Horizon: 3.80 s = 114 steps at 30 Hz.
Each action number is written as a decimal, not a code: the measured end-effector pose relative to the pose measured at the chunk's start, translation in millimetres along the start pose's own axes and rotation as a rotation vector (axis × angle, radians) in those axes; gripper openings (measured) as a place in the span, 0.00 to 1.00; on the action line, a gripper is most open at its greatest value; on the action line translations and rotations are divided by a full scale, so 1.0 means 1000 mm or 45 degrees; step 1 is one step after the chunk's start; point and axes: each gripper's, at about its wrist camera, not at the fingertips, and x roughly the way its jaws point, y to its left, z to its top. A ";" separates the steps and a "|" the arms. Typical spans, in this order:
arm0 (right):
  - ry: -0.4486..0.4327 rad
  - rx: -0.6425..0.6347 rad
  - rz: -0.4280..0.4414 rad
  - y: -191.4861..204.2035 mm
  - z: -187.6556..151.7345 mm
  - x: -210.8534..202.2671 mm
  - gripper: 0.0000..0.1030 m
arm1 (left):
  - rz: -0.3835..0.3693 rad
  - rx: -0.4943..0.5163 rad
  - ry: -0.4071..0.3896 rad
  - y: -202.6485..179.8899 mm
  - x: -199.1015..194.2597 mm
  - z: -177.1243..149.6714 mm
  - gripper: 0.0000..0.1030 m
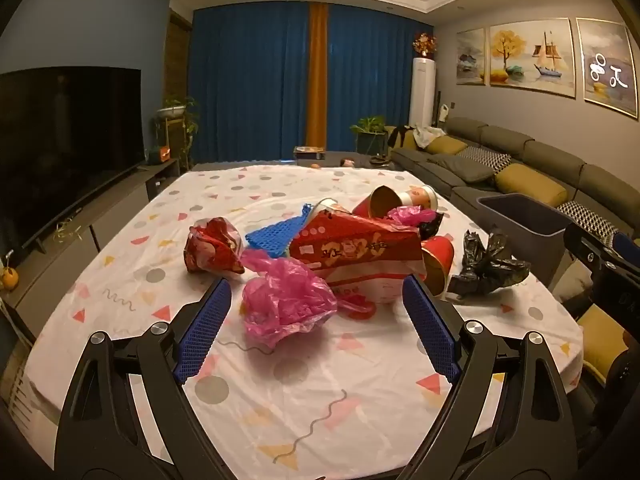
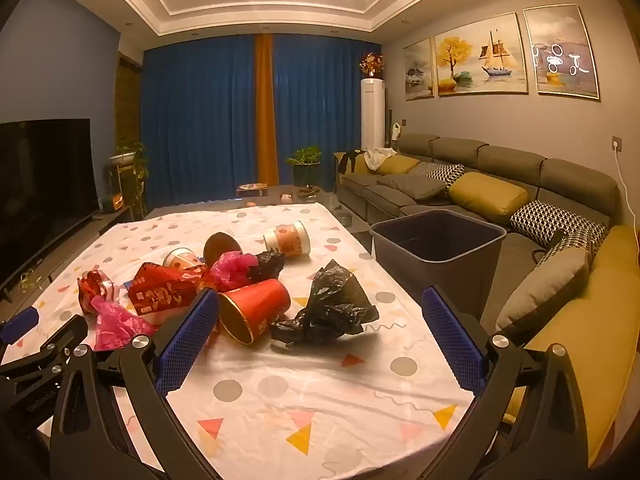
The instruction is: Collect trash
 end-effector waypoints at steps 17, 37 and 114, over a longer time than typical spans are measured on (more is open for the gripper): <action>-0.010 0.006 -0.023 -0.003 0.001 -0.002 0.95 | -0.018 -0.028 -0.021 0.001 -0.004 0.002 0.83; -0.023 0.010 -0.037 -0.005 0.003 -0.004 0.95 | -0.029 -0.054 -0.031 0.003 -0.006 0.004 0.83; -0.035 0.017 -0.025 -0.008 -0.002 0.009 0.95 | -0.048 -0.085 -0.041 -0.005 0.001 0.014 0.83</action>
